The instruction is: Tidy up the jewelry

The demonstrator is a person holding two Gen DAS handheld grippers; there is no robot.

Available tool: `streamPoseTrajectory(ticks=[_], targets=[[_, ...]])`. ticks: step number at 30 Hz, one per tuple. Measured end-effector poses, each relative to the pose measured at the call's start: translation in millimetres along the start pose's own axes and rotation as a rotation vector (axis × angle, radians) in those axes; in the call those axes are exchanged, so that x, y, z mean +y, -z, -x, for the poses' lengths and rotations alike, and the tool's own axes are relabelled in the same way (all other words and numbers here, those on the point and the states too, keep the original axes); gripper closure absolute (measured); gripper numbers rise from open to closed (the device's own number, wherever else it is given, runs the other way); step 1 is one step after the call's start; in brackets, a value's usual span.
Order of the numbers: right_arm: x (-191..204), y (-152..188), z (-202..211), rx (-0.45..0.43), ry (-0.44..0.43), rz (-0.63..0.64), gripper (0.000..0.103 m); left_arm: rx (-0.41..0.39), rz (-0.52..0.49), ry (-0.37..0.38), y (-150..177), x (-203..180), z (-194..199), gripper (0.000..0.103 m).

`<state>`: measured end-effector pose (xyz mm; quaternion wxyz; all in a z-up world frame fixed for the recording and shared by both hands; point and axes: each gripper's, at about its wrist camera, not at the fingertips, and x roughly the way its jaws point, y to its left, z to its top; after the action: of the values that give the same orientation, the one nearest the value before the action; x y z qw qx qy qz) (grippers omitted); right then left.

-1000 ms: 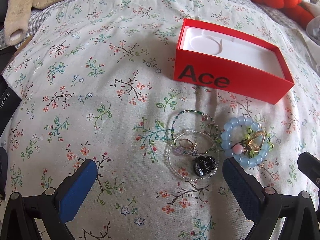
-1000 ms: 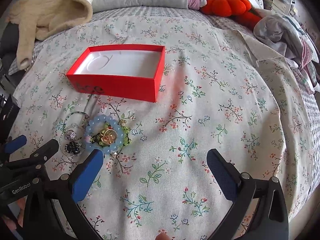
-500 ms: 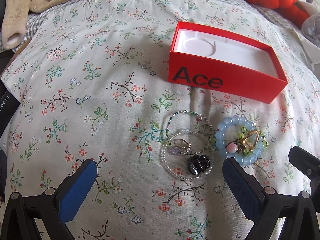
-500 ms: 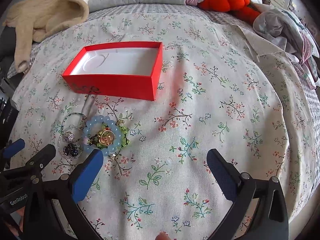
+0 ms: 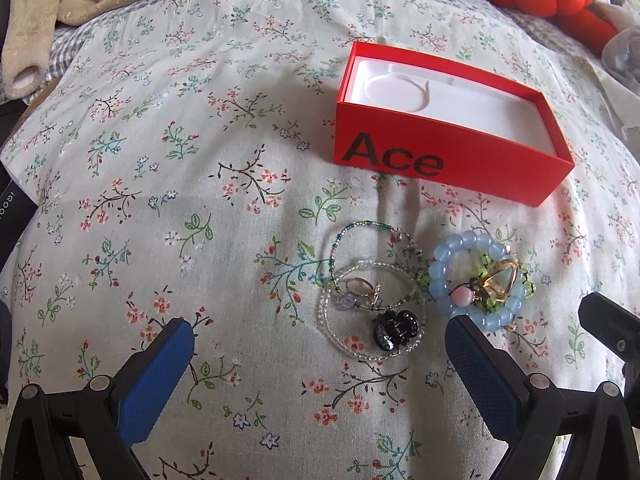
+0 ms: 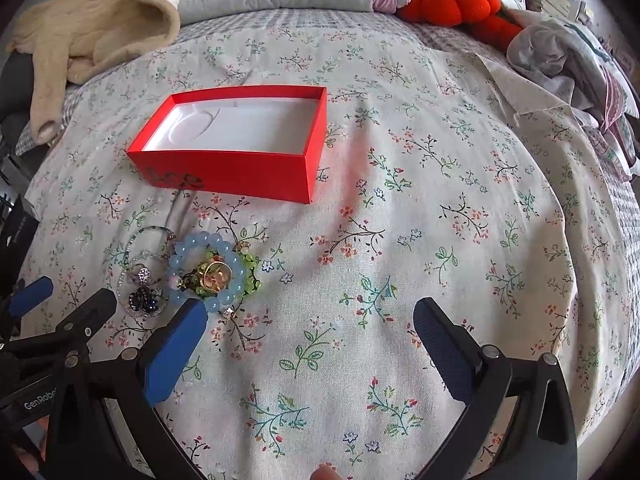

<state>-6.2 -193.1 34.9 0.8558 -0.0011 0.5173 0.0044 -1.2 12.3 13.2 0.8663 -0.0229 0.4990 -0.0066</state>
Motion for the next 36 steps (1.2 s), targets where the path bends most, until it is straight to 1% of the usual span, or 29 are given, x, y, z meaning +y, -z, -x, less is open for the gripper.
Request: streamPoseTrajectory(ticks=[27,32,36], targets=[[3.9,0.0,-0.7,0.007,-0.017,0.006,0.0,-0.006,-0.01,0.012,-0.2,-4.1,3.1,0.0],[2.1,-2.4,0.4,0.018,-0.055,-0.015,0.0,-0.003,-0.004,0.018,-1.6,-3.3,2.8,0.0],[4.2,-5.4,3.3,0.009,-0.051,-0.003,0.0,-0.009,0.003,0.018,-3.9,-3.1,4.8,0.0]])
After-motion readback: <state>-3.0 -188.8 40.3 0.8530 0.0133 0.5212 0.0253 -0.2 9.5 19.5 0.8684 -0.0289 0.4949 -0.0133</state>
